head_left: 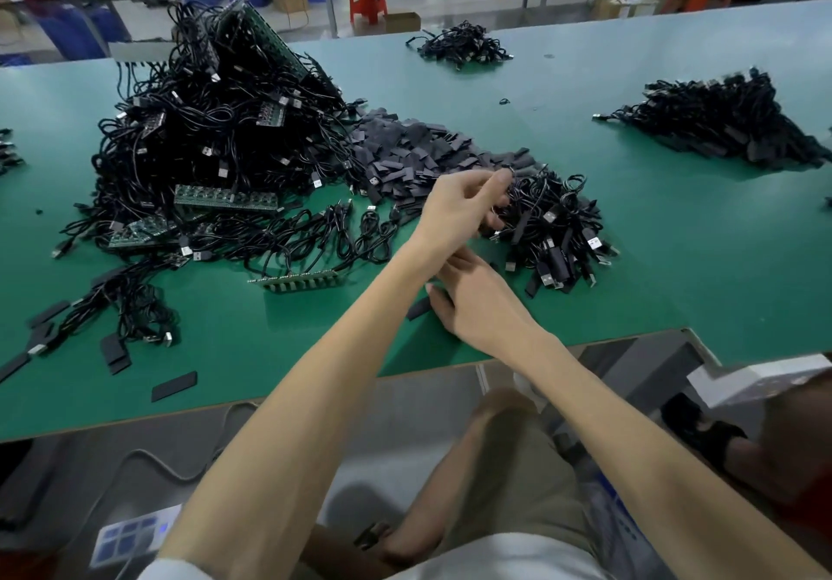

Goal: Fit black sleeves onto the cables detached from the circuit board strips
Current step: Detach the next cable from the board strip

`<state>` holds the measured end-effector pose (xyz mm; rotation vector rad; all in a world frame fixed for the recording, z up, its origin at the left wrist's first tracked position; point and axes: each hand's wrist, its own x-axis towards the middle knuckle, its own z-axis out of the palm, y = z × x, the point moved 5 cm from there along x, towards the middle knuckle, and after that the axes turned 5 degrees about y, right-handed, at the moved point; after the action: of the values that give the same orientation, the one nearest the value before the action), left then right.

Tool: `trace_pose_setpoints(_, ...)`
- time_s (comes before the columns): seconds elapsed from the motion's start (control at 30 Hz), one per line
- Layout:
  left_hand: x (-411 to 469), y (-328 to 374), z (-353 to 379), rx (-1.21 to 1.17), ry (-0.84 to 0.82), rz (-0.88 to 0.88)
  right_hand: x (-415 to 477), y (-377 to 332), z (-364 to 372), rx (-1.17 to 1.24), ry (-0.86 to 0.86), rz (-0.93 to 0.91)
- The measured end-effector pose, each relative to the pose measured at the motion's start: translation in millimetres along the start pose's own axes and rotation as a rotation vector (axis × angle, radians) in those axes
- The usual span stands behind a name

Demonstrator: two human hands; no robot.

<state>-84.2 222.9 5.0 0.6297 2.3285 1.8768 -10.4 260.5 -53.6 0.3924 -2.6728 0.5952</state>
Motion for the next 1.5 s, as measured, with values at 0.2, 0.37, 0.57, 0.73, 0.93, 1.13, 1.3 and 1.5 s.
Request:
trace_pose_setpoints(0.2,-22.7,-26.6,-57.4,0.154,0.102,0.047,-0.1,-1.2,-0.3,0.033,0.017,-0.005)
trace_pose_setpoints(0.37,-47.1,-32.0,-116.7,0.555,0.106,0.079,-0.7,-3.0,-5.1,0.071,0.077,-0.017)
trace_pose_setpoints(0.57,-71.2,-43.1,-169.3,0.880,-0.047,-0.176,-1.0,-5.7,-6.9,0.065,0.069,-0.041)
trace_pose_setpoints(0.73,-79.1,-52.5,-170.6,0.870,-0.006,-0.123,-1.4,-7.0,-8.3,0.057,0.058,-0.060)
trace_pose_setpoints(0.93,-82.0,-49.9,-147.8,0.673,0.122,0.014,-1.6,-7.1,-8.7,0.071,0.065,-0.055)
trace_pose_setpoints(1.13,-80.2,-41.2,-100.3,0.613,0.059,0.095,-3.4,-8.3,-11.7,0.108,0.081,-0.038)
trace_pose_setpoints(1.3,-87.2,-36.4,-79.7,0.703,0.114,0.150,-5.3,-6.5,-14.1,0.111,0.132,-0.015)
trace_pose_setpoints(1.5,-94.3,-33.6,-74.8,0.749,0.203,0.155,-5.2,-4.9,-13.8,0.174,0.119,-0.012)
